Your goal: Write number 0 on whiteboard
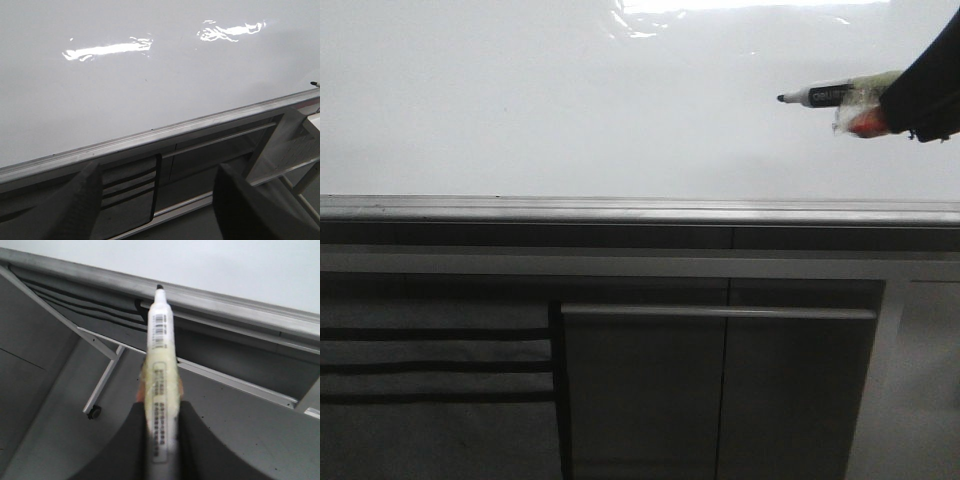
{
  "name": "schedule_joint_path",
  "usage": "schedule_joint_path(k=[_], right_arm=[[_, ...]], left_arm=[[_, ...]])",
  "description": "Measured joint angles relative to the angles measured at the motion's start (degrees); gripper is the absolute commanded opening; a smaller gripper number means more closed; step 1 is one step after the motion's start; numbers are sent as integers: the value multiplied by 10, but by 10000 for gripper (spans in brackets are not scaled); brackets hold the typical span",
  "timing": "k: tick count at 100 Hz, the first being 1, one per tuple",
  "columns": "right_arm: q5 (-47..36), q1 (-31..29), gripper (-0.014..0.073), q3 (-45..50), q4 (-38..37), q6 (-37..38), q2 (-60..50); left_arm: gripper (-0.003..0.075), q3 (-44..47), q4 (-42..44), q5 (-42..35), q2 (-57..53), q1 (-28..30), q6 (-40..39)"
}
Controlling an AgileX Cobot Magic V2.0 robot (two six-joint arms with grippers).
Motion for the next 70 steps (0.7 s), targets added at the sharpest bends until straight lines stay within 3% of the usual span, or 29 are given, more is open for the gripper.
schedule_joint_path(k=[37,70], right_arm=[[46,-47,-47,-129,8,6,140],[114,-50,-47,-283,7,-5,274]], left_arm=[[439,1,-3,-3,5,0,0],[439,1,-3,-3,5,0,0]])
